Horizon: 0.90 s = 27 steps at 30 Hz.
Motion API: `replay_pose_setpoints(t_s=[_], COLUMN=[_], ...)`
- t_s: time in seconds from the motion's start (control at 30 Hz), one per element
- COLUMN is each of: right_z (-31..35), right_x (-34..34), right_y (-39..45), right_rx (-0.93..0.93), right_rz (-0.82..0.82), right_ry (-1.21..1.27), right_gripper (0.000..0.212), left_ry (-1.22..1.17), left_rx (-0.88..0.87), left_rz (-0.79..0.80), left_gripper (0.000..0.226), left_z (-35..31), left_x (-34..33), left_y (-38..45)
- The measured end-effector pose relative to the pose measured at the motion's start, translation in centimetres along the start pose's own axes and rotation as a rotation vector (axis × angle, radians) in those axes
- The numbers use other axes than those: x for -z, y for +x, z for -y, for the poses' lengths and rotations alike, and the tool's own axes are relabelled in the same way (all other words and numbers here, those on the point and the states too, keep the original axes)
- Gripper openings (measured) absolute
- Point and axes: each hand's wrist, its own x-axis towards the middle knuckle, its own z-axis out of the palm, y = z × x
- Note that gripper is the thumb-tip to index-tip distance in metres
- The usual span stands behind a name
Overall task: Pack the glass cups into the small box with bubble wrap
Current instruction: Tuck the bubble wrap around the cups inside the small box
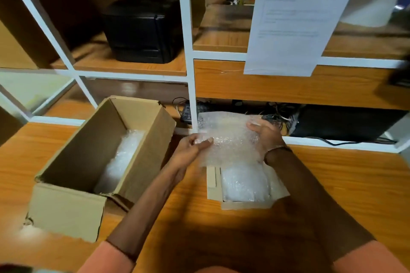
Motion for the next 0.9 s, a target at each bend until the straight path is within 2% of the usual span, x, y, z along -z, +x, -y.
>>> replay_pose_setpoints(t_s=[0.1,0.27,0.37,0.43,0.6,0.7,0.77,0.83,0.9], right_z=[-3.4,-5.4,-6.8,-7.3,-7.3,-6.9,-6.4,-5.2,-4.0], right_x=[1.7,3.5,3.7,3.8,3.9,3.1,2.4,1.7,0.8], right_y=[1.2,0.2,0.0,-0.1,-0.9,-2.5,-3.0,-4.1,-5.5], right_rx=[-0.018,-0.059,-0.023,-0.061,-0.021,0.175,0.278,0.34,0.322], right_rz=[-0.124,-0.297,-0.388,-0.419,-0.336,-0.302,-0.237,-0.061,0.224], right_ry=[-0.036,-0.119,-0.056,-0.049,-0.301,-0.539,-0.656,-0.791,-0.902], right_gripper=[0.048,0.036,0.037,0.05,0.076,0.092,0.091,0.087,0.094], left_ry=[0.002,0.052,0.044,0.025,0.048,0.061,0.057,0.043,0.035], left_rx=[-0.019,0.076,0.087,0.071,0.011,-0.007,-0.006,-0.015,-0.032], left_rz=[-0.019,0.095,0.043,0.001,-0.028,-0.055,-0.067,-0.074,-0.087], left_gripper=[0.027,0.035,0.027,0.027,0.029,0.027,0.028,0.031,0.033], left_z=[1.3,3.4,4.7,5.0,4.6,4.3,3.9,3.5,3.0], left_x=[-1.7,-3.1,-3.8,-3.9,-3.5,-3.4,-3.5,-3.8,-4.0], left_y=[0.5,0.4,0.1,0.2,0.2,0.0,-0.2,-0.2,-0.2])
